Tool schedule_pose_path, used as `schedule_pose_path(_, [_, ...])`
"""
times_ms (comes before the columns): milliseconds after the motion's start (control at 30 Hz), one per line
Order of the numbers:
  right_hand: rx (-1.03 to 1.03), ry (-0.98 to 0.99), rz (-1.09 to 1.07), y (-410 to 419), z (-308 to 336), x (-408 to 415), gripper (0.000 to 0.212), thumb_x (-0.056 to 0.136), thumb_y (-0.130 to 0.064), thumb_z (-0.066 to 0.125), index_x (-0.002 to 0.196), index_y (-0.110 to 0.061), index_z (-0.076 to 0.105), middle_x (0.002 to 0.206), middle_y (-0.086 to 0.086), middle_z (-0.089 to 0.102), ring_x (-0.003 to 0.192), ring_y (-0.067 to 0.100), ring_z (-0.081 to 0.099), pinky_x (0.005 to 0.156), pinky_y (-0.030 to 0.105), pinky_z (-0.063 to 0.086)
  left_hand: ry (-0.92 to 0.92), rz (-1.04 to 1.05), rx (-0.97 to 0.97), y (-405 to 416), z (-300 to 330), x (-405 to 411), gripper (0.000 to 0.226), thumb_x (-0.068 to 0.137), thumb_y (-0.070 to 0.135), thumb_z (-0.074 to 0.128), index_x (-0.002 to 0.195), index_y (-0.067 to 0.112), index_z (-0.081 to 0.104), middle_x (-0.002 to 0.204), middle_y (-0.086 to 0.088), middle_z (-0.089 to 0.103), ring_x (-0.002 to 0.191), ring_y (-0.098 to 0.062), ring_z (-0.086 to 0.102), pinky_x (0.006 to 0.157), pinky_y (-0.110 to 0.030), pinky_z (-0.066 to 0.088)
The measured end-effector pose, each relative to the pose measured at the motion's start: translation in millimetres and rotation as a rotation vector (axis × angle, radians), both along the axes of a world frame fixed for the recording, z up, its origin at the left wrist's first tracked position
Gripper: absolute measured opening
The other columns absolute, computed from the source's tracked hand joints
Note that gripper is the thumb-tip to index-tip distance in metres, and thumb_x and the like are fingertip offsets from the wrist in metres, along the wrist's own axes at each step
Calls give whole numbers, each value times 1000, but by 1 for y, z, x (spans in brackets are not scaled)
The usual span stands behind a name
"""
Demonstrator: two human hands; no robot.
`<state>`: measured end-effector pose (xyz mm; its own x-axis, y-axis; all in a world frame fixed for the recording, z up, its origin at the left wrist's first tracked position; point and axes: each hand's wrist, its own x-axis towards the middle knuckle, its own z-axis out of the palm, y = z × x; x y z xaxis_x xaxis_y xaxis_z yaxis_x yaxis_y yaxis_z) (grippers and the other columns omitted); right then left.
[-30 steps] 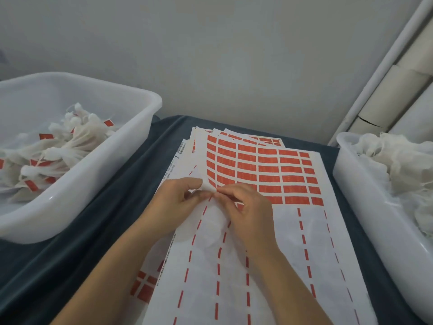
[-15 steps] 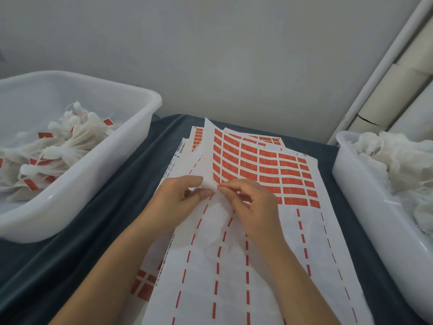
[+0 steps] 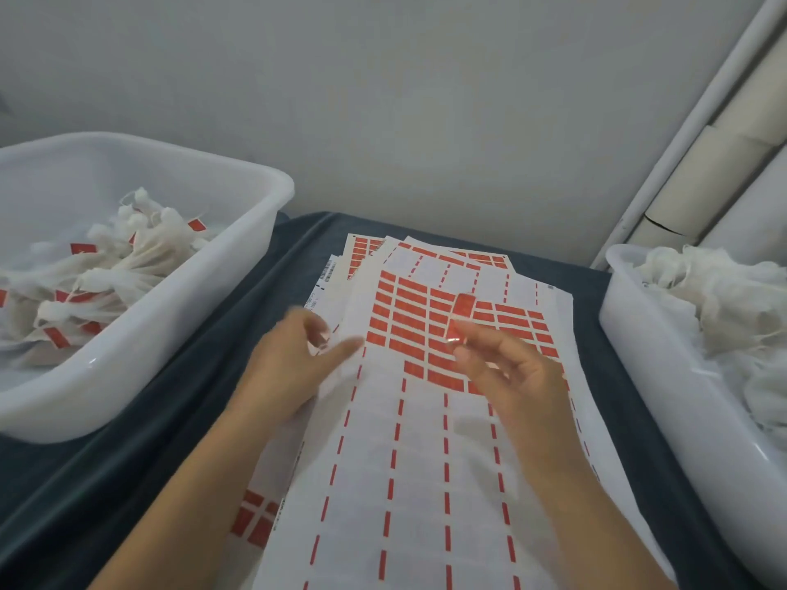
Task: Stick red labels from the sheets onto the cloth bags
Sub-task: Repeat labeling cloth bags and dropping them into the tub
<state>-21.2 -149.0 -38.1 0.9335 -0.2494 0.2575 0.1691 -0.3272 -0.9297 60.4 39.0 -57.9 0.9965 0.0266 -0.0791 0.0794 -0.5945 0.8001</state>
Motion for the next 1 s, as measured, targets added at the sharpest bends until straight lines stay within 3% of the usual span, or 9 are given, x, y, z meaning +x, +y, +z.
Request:
schedule_pose_path(67, [-71,45,28,0,-6,-14,22,69,-47,60,89,-39,65,88,-45,59,92,-21,55,66,-5,38,-277,90,-54,-3,7,-7,28,77,59,47,82,32,41,79,19,50,65,-8,55,49,-12,34])
schedule_pose_path(133, [-83,67,-41,0,-17,-22,20,67,-49,61,86,-41,61,83,-45,59,88,-20,56,62,-4,40,-373,-11,-256,-9,16,-18,32,76,61,32,80,31,44,70,23,57,71,2,61,46,-5,38])
schedule_pose_path(267, [-9,115,-113,3,-25,-25,32,65,-49,61,97,-48,55,78,-52,53,83,-31,48,54,-4,36,-320,-236,-521,-28,22,-43,35,80,52,28,81,24,49,76,30,61,74,12,59,55,0,42])
schedule_pose_path(433, [271,84,-27,3,-20,-30,20,67,-39,65,85,-33,71,86,-33,67,84,-19,58,54,-5,38,-122,-325,-709,-42,16,-56,37,77,56,30,92,29,50,86,44,55,81,27,51,55,5,39])
schedule_pose_path(567, [238,141,92,11,-13,-29,43,52,-71,64,93,-72,51,99,-51,52,102,-19,52,70,3,44,-76,-304,-696,-45,14,-59,34,64,70,29,83,54,52,86,46,53,77,28,50,50,1,42])
schedule_pose_path(667, [136,115,140,13,-18,-26,58,60,-51,68,112,-61,45,106,-42,55,106,-12,54,77,3,45,-79,-308,-717,-44,15,-60,29,63,73,29,75,58,51,87,43,56,78,23,55,46,-2,41])
schedule_pose_path(767, [100,66,127,12,-23,-28,58,64,-38,69,115,-48,43,92,-28,66,93,-7,61,72,1,44,-67,-345,-732,-44,15,-61,26,68,70,31,76,57,51,89,41,57,82,21,55,48,-2,42])
schedule_pose_path(900, [71,8,58,7,-23,-29,52,65,-34,67,112,-41,46,85,-26,68,88,-9,62,68,-4,39,-65,-433,-716,-45,14,-62,22,73,63,37,80,47,51,86,25,63,61,5,58,51,-7,43])
schedule_pose_path(1000, [35,-30,16,4,-21,-29,50,68,-36,65,113,-41,45,89,-28,67,91,-10,61,71,-4,39,-85,-473,-586,-46,10,-58,25,67,56,52,87,42,53,91,29,60,66,5,59,53,-9,45])
